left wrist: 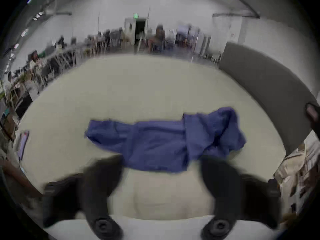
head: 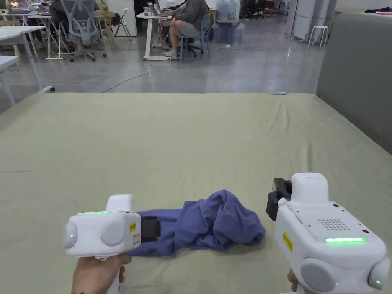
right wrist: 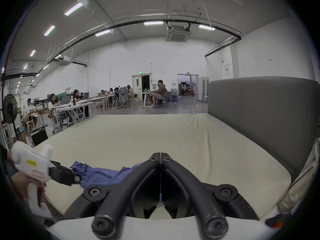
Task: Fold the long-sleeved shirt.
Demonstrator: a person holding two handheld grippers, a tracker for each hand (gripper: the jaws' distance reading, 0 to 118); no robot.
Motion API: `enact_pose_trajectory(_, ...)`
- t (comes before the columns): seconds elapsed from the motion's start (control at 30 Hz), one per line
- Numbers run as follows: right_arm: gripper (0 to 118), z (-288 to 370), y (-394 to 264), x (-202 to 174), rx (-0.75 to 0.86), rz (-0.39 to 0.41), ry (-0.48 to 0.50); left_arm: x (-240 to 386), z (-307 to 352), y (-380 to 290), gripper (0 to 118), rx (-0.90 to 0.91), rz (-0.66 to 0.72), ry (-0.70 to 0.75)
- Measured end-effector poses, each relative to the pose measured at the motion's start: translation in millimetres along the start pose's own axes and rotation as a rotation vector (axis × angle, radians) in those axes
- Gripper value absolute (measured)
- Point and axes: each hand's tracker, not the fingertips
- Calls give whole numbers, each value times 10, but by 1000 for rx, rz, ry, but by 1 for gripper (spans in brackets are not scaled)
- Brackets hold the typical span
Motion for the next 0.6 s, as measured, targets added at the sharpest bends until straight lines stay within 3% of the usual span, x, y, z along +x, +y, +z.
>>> enact_pose_trajectory(0.23,0,-93,-92,69,-54,-24,-9,-110,-876,16,115,-204,-1,149)
enact_pose_trajectory(0.27,0,-99,-96,88,-58,-24,-10,-96,-916,5,99,-198,0,155)
enact_pose_trajectory(0.3,0,-104,-100,100,-61,-25,-11,-94,-929,5,40,-196,1,129)
enact_pose_trajectory(0.33,0,-113,-101,113,-66,-29,-8,-55,-884,-36,0,-187,11,64)
enact_pose_trajectory(0.47,0,-266,-111,172,-111,-14,-11,93,-681,-44,0,-121,-2,75)
enact_pose_trajectory(0.5,9,-353,-113,199,-159,-17,-12,98,-641,-40,0,-108,3,66)
enact_pose_trajectory(0.53,36,-468,-121,251,-212,-7,9,103,-602,-25,0,-99,10,61)
enact_pose_trajectory(0.6,118,-778,-190,309,-331,21,54,82,-518,6,0,-81,9,57)
